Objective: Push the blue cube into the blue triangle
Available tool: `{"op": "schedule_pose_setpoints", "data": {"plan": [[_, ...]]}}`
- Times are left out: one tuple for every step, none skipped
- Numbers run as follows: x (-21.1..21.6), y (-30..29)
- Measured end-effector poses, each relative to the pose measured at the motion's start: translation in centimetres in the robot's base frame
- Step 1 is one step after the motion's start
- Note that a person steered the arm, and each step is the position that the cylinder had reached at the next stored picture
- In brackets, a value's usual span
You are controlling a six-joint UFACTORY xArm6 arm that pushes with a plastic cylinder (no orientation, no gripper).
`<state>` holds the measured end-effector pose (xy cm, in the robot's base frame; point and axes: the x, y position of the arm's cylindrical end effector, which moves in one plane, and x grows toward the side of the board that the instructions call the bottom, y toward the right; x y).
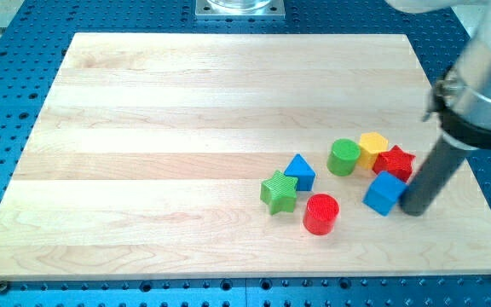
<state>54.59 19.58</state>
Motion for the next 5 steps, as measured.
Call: {"op": "schedule_pose_setpoints", "data": {"plan": [[-0.6,-3.0],[-1.1,-6.4],[-1.1,-8.4],[-3.9,-14.5],[-5.4,-18.2]]}}
